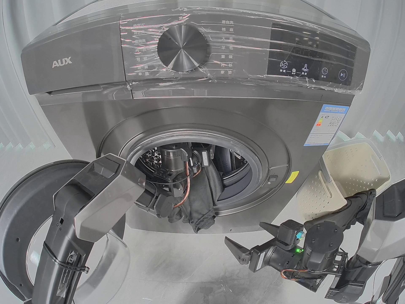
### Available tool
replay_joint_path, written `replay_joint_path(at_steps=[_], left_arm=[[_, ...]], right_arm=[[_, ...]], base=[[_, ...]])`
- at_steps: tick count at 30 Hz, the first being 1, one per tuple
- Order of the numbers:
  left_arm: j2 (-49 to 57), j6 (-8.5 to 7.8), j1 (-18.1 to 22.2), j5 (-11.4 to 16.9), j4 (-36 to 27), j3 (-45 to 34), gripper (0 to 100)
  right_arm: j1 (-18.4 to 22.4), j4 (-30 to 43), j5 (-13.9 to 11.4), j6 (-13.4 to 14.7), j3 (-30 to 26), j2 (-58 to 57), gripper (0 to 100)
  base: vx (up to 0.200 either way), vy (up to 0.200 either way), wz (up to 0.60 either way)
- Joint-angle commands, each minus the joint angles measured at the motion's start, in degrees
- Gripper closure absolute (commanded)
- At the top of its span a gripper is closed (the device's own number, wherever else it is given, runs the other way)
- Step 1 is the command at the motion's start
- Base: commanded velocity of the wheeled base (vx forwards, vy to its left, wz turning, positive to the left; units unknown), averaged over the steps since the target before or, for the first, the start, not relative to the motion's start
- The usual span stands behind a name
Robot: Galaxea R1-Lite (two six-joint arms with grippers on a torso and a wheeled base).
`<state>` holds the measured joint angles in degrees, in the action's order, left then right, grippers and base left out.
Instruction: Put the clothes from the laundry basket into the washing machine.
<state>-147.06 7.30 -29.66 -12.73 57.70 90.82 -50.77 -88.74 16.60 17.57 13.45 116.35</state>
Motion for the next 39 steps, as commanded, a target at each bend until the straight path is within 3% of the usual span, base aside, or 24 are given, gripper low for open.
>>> replay_joint_path(at_steps=[1,8,16,20,21,30,39], left_arm=[[4.2,-0.18,-1.2,0.6,-0.6,-10.8,0],[8.2,-2.56,-3.5,4.2,0.0,-25.6,0],[6.9,-3.00,-3.6,4.3,-0.1,-27.5,0],[5.2,-4.05,-3.0,4.2,0.0,-27.2,0],[4.8,-4.23,-2.9,4.2,0.0,-27.2,100],[4.7,-3.61,-2.3,4.1,0.8,-24.0,100],[2.7,0.87,-2.3,1.4,1.0,-9.6,100]], right_arm=[[0.0,0.0,0.0,0.0,0.0,0.1,0],[-0.1,0.0,0.0,0.0,0.0,0.4,0],[-0.1,0.0,0.0,0.0,0.0,0.5,0],[-0.1,0.0,0.0,0.0,0.0,0.5,0],[0.0,0.0,0.0,0.0,0.0,0.5,0],[0.0,0.0,0.0,0.0,0.1,0.5,0],[0.0,0.0,0.0,0.0,0.1,0.5,0]], base=[[0.000,0.000,0.00],[0.000,0.000,0.00],[0.000,0.000,0.00],[0.000,0.000,0.00],[0.000,0.000,0.00],[0.000,0.000,0.00],[0.000,0.000,0.00]])
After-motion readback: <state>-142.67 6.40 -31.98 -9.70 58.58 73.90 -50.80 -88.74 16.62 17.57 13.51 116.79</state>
